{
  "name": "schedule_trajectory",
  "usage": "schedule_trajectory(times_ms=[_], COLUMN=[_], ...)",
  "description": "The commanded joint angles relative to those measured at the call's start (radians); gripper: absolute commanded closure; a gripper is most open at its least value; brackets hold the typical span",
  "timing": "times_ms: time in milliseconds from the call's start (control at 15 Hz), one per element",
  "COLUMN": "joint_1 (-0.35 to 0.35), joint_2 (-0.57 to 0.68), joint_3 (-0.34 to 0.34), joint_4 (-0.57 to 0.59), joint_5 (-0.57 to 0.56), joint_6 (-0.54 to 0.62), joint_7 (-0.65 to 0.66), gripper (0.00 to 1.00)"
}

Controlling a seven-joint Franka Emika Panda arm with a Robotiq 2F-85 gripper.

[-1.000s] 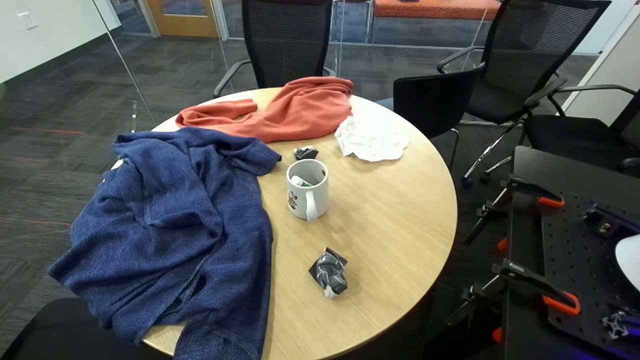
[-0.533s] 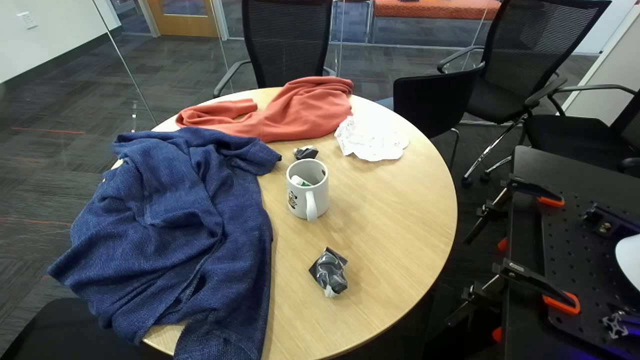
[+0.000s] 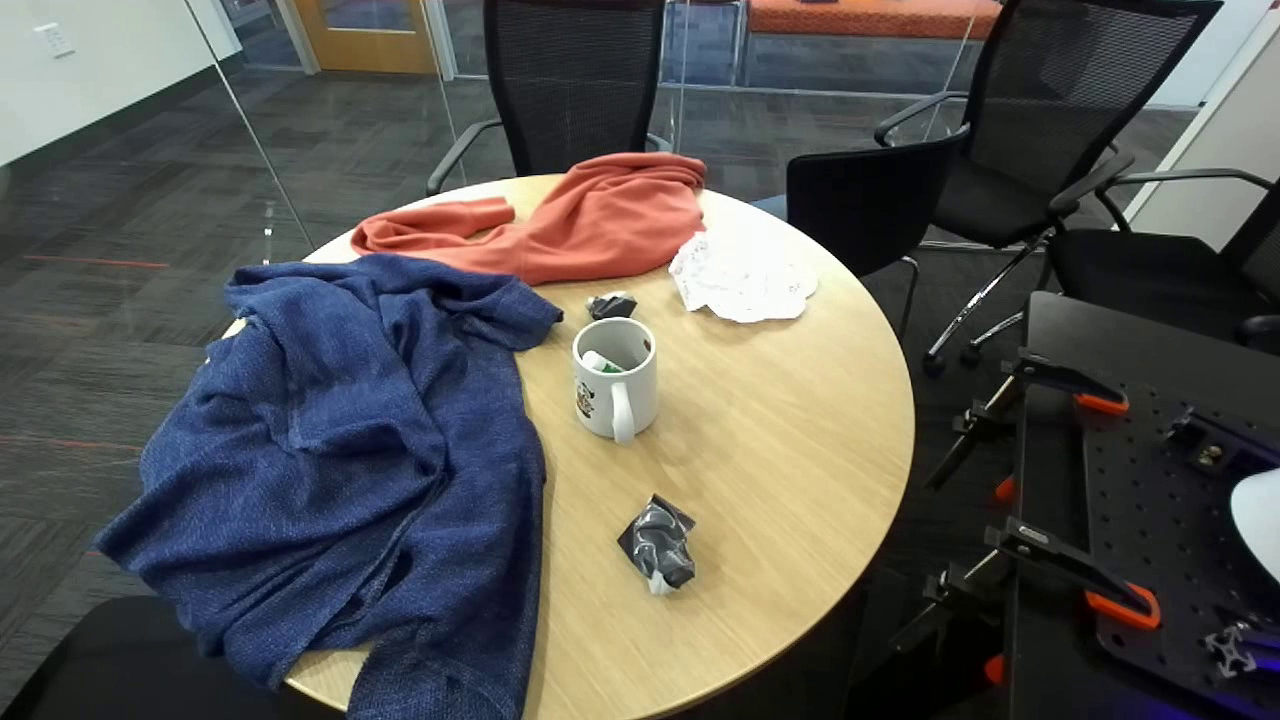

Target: Take the marker out of the mug and put it on the table

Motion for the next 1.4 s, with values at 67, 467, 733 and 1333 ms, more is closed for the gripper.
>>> schedule_trajectory(times_ms=[67,467,733,1333], joint_1=[0.034,0.033,0.037,0.069], joint_2=[0.062,0.096,0.099,0.330], joint_3=[-0.072,-0.092,-0.092,-0.211], joint_4=[-0.057,-0.065,-0.065,-0.054], joint_5=[-0.050,-0.056,-0.056,0.059], joint_6=[0.161,0.168,0.168,0.522], joint_7=[-0.161,-0.195,-0.195,-0.426], gripper=[0.00,0.00,0.00,0.00])
